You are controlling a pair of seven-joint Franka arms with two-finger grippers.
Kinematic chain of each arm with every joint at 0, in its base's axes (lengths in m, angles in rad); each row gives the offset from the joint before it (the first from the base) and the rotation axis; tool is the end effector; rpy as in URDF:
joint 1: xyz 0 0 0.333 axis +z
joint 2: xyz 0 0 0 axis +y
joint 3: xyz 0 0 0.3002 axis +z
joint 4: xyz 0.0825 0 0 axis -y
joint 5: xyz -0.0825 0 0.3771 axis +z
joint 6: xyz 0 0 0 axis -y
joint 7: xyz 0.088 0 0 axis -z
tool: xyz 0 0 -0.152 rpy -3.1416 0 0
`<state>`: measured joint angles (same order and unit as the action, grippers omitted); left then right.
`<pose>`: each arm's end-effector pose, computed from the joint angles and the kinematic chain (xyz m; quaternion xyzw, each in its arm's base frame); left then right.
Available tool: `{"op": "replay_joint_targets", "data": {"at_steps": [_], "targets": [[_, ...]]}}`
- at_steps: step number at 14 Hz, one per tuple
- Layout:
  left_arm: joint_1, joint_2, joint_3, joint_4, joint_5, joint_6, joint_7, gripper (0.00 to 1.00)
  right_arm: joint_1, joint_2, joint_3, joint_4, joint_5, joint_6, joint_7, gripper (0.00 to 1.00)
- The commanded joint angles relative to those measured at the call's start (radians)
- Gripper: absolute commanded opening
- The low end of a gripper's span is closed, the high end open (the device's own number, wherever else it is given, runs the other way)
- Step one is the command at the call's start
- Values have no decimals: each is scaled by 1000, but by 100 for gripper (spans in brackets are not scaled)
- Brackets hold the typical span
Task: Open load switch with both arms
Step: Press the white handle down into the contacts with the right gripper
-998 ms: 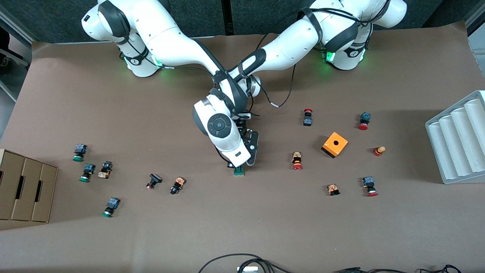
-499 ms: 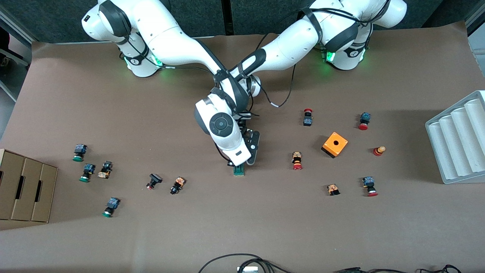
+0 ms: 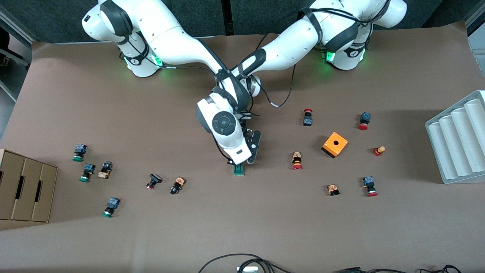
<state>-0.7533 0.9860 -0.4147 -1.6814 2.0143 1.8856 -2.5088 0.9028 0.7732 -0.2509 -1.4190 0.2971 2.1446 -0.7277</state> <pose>0.3682 -0.5449 0.0457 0.8224 0.0080 0.5689 0.0023 0.5324 0.4672 0.1939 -0.8009 -0.5976 0.0083 0.0365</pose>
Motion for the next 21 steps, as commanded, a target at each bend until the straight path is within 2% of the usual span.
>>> {"op": "replay_joint_targets", "data": {"at_steps": [1, 21], "targets": [[-11, 16, 4, -14, -3, 1, -8, 42, 10, -12, -1, -26, -15, 0, 25, 40], [-11, 16, 4, -14, -2, 1, -8, 42, 13, 37, -1, -26, -16, 64, 27, 40]]}}
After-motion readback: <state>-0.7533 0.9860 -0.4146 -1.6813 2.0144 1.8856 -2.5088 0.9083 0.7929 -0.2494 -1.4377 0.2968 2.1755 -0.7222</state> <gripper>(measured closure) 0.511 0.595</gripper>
